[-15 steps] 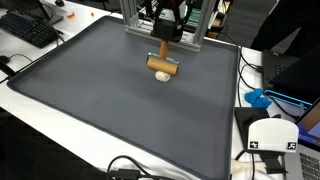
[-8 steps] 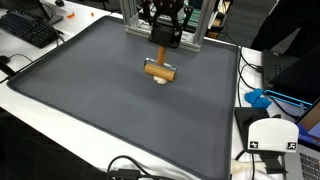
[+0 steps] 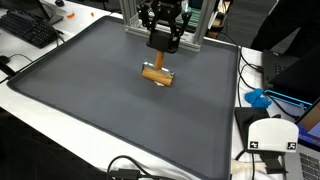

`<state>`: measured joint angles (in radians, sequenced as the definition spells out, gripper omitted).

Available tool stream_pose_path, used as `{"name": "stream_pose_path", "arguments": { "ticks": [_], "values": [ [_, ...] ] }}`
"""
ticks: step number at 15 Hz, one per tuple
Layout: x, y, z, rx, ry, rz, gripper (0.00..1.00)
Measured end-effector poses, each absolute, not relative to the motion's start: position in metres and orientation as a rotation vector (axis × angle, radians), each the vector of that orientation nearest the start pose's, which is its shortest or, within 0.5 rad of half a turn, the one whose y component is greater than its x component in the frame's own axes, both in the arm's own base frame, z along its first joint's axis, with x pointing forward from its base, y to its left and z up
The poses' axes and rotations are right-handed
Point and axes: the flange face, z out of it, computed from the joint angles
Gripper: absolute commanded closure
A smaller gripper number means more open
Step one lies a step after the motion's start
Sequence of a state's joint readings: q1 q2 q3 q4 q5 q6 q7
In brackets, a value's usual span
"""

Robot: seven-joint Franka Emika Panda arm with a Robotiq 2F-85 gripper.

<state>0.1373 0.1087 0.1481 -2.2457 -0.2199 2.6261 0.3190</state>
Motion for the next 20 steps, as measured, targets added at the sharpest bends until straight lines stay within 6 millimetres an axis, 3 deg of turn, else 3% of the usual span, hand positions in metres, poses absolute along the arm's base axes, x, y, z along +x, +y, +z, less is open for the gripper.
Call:
{"name": "stream_pose_path", "arguments": {
  "ticks": [9, 20],
  "values": [
    [0.5345, 0.1647, 0.3513, -3.182, -0.210, -0.253, 0.65],
    [0.5349, 0.1642, 0.3534, -3.186, -0.212, -0.227, 0.65]
  ]
}}
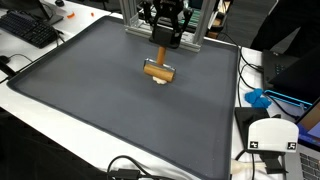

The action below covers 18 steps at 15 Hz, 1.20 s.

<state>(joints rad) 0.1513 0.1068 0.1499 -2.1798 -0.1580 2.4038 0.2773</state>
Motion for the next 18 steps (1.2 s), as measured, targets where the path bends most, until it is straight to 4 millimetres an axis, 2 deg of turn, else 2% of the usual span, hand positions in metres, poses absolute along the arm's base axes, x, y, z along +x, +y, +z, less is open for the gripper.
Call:
{"name": "stream_pose_path", "arguments": {
  "ticks": [8, 18],
  "values": [
    [0.5285, 0.1633, 0.3581, -3.194, -0.197, -0.144, 0.65],
    [0.5258, 0.1648, 0.3572, -3.195, -0.227, -0.123, 0.65]
  ]
}}
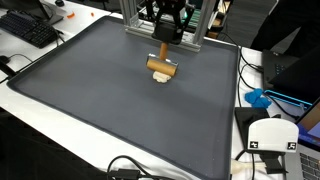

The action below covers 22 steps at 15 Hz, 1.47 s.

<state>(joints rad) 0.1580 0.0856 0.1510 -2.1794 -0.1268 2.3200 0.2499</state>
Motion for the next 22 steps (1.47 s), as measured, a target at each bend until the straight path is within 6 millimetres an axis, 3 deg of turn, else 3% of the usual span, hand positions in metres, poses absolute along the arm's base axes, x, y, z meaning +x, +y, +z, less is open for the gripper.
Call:
{"name": "stream_pose_path", "arguments": {
  "ticks": [10, 16, 22],
  "values": [
    [0.521, 0.169, 0.356, -3.203, -0.240, -0.076, 0.65],
    [0.532, 0.174, 0.357, -3.166, -0.257, -0.239, 0.65],
    [0.535, 0.175, 0.349, -3.161, -0.268, -0.250, 0.65]
  ]
}}
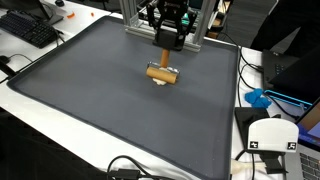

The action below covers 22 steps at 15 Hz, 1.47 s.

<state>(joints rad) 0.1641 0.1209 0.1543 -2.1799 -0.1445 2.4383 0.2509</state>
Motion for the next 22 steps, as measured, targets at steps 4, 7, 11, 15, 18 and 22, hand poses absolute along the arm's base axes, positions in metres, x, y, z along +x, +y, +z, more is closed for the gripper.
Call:
{"name": "stream_pose_path", "arguments": {
  "ticks": [4, 7, 11, 15, 18, 22],
  "values": [
    [0.528, 0.172, 0.354, -3.167, -0.276, -0.141, 0.65],
    [0.516, 0.168, 0.354, -3.179, -0.287, 0.000, 0.65],
    [0.514, 0.168, 0.349, -3.178, -0.287, -0.019, 0.65],
    [0.521, 0.171, 0.354, -3.155, -0.281, -0.161, 0.65],
    [0.525, 0.174, 0.351, -3.146, -0.289, -0.220, 0.65],
    [0.526, 0.176, 0.348, -3.145, -0.310, -0.261, 0.65]
  ]
}}
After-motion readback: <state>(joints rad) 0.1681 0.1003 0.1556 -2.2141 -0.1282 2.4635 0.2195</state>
